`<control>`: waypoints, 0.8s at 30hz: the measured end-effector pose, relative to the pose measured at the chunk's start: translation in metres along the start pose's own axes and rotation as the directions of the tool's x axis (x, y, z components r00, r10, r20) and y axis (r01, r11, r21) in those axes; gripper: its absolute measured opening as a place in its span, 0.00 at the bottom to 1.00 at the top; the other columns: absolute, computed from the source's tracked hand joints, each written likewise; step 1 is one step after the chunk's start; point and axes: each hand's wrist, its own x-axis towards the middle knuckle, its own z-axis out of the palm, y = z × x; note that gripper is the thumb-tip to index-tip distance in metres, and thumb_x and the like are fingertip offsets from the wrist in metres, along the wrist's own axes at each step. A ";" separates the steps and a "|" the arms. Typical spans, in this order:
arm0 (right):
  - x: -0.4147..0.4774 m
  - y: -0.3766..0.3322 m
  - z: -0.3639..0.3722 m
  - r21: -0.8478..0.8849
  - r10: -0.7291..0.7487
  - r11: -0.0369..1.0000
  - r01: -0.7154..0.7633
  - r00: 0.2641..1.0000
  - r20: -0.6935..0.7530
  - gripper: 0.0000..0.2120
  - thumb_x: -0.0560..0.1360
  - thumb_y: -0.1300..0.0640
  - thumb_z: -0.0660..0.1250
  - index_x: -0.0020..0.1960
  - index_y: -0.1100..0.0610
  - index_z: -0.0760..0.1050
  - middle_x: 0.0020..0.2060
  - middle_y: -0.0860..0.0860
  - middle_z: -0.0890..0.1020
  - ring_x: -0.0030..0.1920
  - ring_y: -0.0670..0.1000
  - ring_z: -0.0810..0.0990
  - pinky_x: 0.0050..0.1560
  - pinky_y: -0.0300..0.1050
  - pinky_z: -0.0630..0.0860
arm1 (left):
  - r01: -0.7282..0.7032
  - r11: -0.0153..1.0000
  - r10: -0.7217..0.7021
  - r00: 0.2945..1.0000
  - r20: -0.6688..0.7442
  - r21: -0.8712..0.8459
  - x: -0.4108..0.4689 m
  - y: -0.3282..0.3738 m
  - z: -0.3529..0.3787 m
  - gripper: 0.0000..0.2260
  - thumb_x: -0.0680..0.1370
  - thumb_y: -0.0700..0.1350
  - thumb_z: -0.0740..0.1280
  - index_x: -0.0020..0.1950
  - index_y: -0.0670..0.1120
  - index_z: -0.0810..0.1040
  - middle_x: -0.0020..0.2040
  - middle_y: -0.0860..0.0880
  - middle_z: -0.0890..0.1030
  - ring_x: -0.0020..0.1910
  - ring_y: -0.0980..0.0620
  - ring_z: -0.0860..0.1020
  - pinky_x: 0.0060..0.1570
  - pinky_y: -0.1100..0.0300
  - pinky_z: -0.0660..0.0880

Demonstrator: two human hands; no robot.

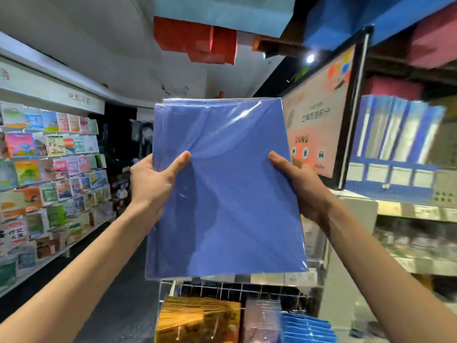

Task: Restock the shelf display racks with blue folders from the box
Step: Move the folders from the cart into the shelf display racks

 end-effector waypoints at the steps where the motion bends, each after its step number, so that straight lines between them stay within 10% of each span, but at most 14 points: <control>1: -0.001 -0.005 -0.009 -0.014 -0.022 1.000 0.021 0.999 -0.045 0.17 0.78 0.49 0.68 0.64 0.56 0.78 0.57 0.56 0.84 0.54 0.60 0.84 0.53 0.55 0.82 | 0.001 1.000 -0.001 1.000 0.016 -0.018 0.002 -0.002 0.015 0.11 0.71 0.48 0.79 0.50 0.46 0.85 0.45 0.51 0.87 0.43 0.54 0.85 0.43 0.56 0.82; 15: -0.011 -0.045 -0.125 -0.061 -0.096 0.995 0.083 0.963 -0.251 0.16 0.79 0.49 0.68 0.60 0.59 0.79 0.46 0.56 0.86 0.40 0.54 0.85 0.36 0.46 0.81 | 0.057 0.994 -0.038 0.981 0.193 -0.095 -0.002 0.002 0.157 0.12 0.71 0.50 0.80 0.51 0.48 0.85 0.46 0.52 0.87 0.45 0.50 0.86 0.48 0.49 0.84; 24: 0.024 -0.046 -0.236 -0.015 -0.145 0.989 0.144 0.979 -0.143 0.19 0.78 0.50 0.69 0.63 0.61 0.78 0.54 0.60 0.85 0.47 0.58 0.85 0.47 0.52 0.83 | -0.054 0.996 0.060 0.994 0.094 -0.071 -0.028 -0.011 0.251 0.12 0.72 0.50 0.79 0.53 0.49 0.85 0.47 0.53 0.87 0.47 0.49 0.86 0.47 0.47 0.84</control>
